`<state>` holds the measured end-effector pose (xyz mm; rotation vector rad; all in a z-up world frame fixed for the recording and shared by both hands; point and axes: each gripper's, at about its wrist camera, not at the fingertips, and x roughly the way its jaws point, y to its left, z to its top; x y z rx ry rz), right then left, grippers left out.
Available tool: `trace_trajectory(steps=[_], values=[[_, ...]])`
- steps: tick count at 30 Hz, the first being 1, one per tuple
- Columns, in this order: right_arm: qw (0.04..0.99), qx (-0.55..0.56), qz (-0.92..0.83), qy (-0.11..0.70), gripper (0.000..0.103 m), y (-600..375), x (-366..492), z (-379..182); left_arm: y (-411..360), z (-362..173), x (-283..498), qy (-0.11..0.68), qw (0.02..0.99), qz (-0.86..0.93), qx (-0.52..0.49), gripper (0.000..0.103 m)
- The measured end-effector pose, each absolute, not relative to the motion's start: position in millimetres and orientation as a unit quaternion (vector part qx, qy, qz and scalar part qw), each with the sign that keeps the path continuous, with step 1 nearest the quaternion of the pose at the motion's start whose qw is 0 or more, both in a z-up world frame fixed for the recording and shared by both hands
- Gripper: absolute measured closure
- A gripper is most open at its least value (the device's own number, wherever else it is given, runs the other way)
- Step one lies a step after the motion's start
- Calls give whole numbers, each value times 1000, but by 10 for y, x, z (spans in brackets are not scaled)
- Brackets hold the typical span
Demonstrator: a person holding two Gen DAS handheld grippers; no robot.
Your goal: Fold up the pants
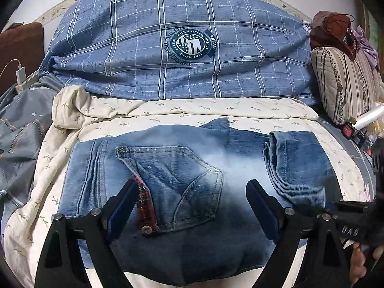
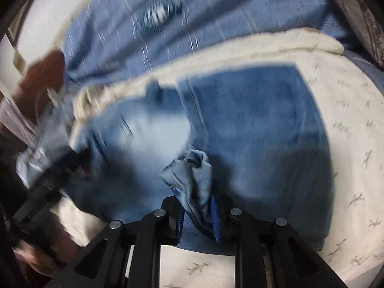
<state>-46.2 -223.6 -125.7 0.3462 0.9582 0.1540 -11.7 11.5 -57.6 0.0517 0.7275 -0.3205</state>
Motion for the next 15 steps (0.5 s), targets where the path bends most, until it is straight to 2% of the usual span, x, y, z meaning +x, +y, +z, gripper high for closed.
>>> trace_trajectory(steps=[1,2,3,4,5,11,13,15], values=[[869,164,84,458,78,-2241,-482,-1241,116,-574,-114,354,922,-156,25,12],[865,170,103,461,69,-2259,-503,-1221,119,-573,-116,354,922,-157,25,12],[859,178,122,464,47,-2271,-516,-1200,111,-574,-114,354,921,-158,25,12],[854,187,145,463,37,-2289,-554,-1173,94,-578,-110,355,921,-160,26,12],[853,190,162,459,33,-2307,-599,-1139,69,-585,-109,355,920,-161,26,12],[891,191,150,385,34,-2648,-715,-742,-226,-619,-188,349,916,-187,56,12],[897,196,124,376,37,-2765,-584,-685,-348,-632,-239,344,915,-200,72,12],[899,194,110,377,47,-2809,-409,-673,-489,-653,-298,339,911,-218,91,12]])
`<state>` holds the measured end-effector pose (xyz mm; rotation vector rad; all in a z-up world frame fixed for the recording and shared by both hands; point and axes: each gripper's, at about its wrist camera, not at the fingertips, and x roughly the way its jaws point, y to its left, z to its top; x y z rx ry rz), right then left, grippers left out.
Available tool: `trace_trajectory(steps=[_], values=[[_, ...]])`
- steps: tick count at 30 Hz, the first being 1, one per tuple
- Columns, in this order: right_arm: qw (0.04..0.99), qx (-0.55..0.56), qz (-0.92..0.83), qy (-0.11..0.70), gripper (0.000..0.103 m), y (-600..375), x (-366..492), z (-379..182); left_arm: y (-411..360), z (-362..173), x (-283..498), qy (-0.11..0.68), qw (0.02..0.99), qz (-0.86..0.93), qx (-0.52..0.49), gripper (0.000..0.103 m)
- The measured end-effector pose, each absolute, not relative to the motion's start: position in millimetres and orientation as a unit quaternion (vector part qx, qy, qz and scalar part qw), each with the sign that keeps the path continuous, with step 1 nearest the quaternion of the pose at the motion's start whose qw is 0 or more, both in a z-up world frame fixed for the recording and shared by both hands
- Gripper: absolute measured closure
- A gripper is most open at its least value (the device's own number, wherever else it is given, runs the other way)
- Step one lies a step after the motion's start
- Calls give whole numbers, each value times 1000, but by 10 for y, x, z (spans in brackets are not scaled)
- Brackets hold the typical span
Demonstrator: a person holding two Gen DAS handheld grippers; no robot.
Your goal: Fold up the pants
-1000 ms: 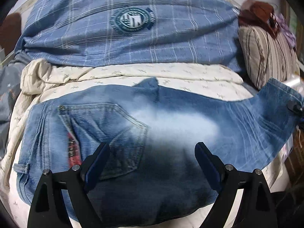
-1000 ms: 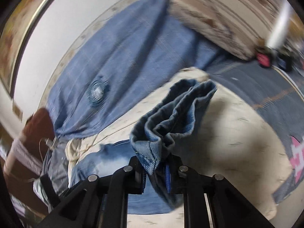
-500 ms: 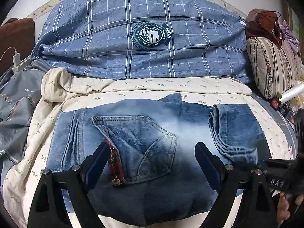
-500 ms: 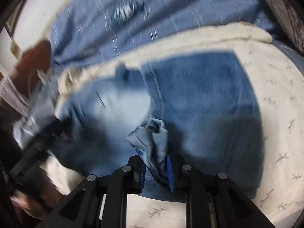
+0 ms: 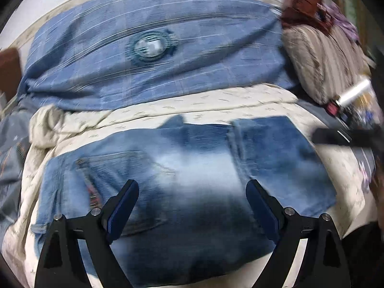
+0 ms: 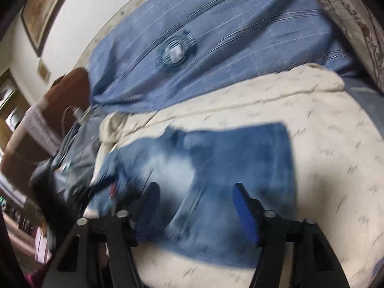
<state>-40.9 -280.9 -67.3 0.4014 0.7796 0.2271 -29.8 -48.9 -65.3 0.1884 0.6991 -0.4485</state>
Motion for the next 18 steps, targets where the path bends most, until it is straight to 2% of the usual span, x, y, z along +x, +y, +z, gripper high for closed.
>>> trace_trajectory(steps=[5,9,12,18], values=[[888,171,91,417,65,-2767,106,-795,-773,-756,-413,335,898,-246,148,12],[864,160,95,467,65,-2702,397,-1026,-859,-873,-378,357,883,-255,166,12],[847,156,92,499,64,-2682,570,-1230,-807,-908,-262,383,876,-257,142,12],[849,199,89,481,66,-2794,623,-1206,-648,-977,-57,429,863,-252,86,12]])
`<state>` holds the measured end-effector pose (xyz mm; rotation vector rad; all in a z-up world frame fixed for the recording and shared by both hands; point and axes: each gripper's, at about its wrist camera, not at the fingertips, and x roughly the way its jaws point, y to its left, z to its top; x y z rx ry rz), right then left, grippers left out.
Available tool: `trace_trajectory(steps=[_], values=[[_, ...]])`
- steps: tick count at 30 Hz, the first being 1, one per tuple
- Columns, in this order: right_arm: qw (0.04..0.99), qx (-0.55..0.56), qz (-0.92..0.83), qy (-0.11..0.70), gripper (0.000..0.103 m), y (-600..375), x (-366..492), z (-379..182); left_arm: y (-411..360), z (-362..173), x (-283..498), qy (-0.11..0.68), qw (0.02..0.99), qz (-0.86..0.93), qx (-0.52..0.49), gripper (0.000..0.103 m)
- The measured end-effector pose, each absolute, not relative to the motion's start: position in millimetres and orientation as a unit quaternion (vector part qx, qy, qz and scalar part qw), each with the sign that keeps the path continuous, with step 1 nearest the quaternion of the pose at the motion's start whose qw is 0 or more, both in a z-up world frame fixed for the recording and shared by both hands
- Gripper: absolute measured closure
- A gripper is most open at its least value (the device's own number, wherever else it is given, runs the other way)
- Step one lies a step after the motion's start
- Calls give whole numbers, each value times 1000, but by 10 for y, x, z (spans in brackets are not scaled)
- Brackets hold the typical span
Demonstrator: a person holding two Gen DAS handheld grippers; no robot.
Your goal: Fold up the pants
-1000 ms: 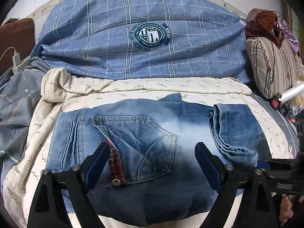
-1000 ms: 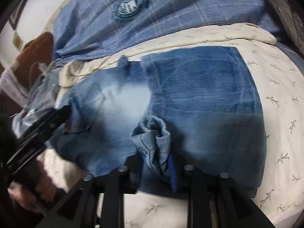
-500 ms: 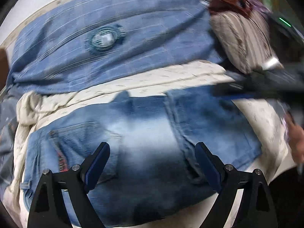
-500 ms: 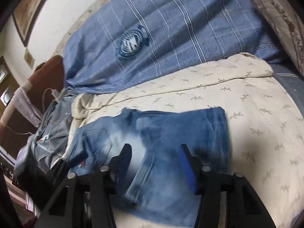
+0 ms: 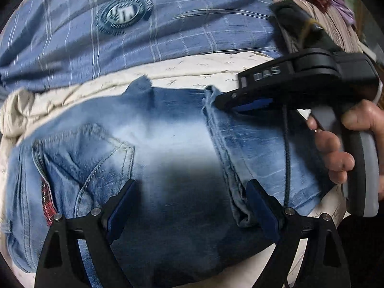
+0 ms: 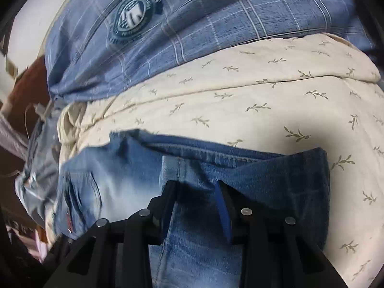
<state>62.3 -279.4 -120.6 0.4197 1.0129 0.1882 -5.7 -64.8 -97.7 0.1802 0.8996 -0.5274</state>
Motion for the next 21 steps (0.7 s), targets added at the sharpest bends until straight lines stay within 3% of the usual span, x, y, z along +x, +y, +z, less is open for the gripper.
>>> trace_trajectory(steps=[8,16,21], values=[[870,240,119,414,66,-2899,210,-958,-567,-948,-109,420,866,-259,77,12],[850,194,108,479,66,-2779,-84,-1228,-637,-1208,-210,425,861,-257,111,12],[856,223,120,452,66,-2856,-230,-1156,-567,-1163,-225,416,867,-254,104,12]])
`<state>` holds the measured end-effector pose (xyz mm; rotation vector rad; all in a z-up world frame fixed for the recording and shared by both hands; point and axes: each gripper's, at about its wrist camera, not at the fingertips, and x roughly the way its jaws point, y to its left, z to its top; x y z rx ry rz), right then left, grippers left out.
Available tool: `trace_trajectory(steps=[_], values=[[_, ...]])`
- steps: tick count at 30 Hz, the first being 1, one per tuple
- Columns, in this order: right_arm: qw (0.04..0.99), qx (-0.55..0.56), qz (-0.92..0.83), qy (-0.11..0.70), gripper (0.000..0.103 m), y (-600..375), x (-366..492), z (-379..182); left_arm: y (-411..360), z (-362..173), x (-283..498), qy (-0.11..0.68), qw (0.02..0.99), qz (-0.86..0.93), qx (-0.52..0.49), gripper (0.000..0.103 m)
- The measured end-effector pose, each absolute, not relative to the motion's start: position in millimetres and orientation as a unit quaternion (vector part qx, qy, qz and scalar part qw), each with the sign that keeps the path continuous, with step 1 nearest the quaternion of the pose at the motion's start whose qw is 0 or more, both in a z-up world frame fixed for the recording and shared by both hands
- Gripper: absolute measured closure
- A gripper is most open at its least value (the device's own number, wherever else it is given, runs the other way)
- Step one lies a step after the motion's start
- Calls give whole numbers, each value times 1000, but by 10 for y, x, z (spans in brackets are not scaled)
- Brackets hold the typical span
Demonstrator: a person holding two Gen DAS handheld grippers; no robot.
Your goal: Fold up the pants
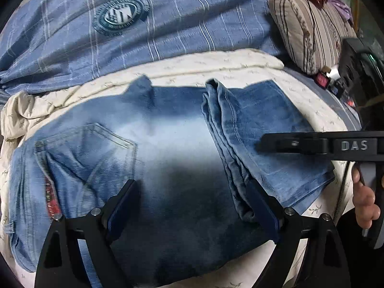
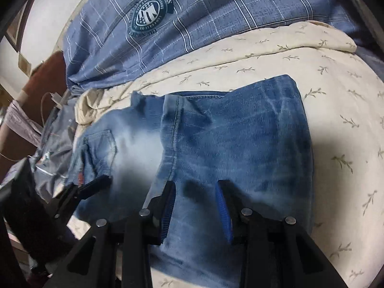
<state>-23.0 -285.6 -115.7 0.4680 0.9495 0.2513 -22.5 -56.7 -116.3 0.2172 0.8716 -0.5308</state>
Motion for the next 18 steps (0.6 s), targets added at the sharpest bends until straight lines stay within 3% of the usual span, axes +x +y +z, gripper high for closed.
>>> trace_trajectory(steps=[6,11,14,18], values=[[874,229,145,404,65,-2833,-347,-973,-284,-951,-330,359,903,-210,106,12],[857,181,149,459,65,-2452,-312,-1151,149,-761,-399,308,935,-140,105,12],[867,138,137,459,64,-2287,-351,-1161,524,-680,-390,305,944,-104,76,12],[876,157,155,429,64,-2293,-473,-1033,1052,-641,-293,324,944,-57,22,12]])
